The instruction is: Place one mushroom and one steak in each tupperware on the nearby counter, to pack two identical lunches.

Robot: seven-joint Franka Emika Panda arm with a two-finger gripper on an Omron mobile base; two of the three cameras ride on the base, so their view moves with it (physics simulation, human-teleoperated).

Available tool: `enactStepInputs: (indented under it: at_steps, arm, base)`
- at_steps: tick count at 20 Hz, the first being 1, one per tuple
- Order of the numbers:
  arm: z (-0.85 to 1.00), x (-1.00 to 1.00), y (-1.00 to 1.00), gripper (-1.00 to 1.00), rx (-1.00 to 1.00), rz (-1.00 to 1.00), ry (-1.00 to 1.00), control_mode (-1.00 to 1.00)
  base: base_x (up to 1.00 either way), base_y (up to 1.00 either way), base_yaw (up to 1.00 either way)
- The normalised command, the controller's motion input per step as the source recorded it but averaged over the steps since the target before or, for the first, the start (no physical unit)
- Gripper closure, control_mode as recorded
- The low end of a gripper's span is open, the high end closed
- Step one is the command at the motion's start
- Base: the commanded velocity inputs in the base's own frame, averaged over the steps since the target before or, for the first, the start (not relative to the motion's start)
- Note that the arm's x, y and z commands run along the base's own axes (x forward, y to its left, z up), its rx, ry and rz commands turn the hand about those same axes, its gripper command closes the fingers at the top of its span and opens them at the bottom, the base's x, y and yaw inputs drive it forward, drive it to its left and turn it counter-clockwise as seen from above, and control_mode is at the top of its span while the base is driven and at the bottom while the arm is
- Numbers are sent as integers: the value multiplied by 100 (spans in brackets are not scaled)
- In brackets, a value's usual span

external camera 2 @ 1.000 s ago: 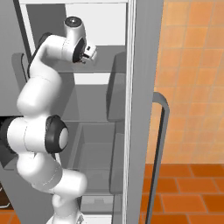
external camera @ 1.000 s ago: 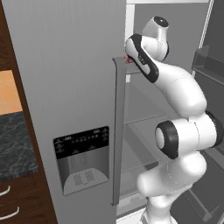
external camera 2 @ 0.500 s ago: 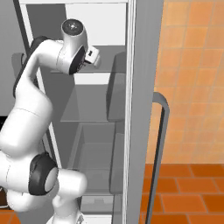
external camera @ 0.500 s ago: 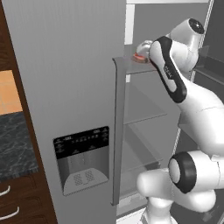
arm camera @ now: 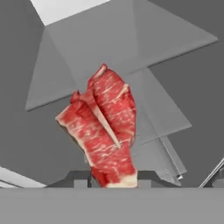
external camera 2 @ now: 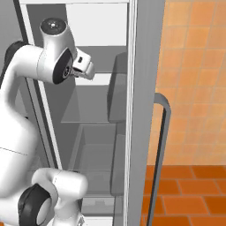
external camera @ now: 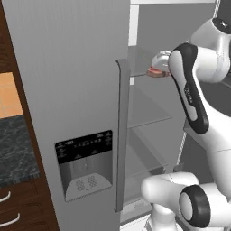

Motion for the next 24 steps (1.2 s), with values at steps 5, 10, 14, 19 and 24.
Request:
enactStepInputs:
  at_steps: [5, 10, 14, 19, 24]
  arm:
    - [0, -100, -4, 100, -18, 6, 59, -100]
    - [-41, -100, -2, 100, -3, 2, 27, -100]
    - [-92, -92, 0, 100, 0, 0, 20, -100]
    - [-98, -48, 9, 100, 1, 0, 18, -100]
    - [-13, -16, 5, 100, 0, 1, 0, 100]
  base:
    - [0, 0, 0]
    - [0, 0, 0]
    - [0, 0, 0]
    - [0, 0, 0]
    - [-48, 45, 1]
